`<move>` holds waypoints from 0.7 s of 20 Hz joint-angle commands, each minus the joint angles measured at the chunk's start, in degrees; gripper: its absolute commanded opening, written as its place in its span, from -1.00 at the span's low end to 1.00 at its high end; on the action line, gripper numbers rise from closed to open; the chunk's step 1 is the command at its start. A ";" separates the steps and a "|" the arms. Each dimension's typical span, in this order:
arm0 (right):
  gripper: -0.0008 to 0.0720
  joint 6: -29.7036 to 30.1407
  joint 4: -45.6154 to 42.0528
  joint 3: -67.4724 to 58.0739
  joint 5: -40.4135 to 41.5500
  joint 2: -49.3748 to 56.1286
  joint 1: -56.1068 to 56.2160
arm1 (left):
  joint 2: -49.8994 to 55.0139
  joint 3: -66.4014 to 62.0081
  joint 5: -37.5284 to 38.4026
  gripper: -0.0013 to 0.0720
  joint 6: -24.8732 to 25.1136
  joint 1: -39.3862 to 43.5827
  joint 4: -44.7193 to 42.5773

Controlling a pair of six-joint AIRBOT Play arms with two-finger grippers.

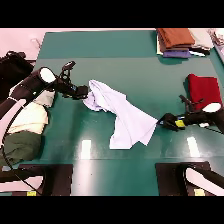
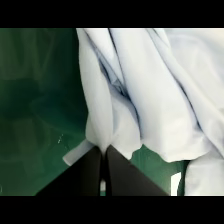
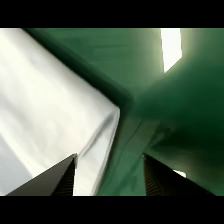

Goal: Fold the shirts.

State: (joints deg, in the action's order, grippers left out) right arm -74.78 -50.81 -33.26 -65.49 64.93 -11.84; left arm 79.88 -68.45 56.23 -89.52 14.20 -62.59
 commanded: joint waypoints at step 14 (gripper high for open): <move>-0.93 0.79 -10.56 -34.27 3.69 -7.76 3.72 | -7.52 -11.17 0.94 -0.90 -8.15 -0.07 -30.27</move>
State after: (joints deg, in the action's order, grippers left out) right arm -73.97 -58.15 -59.96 -59.90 62.96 -5.89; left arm 75.20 -75.24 57.14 -96.14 14.17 -85.89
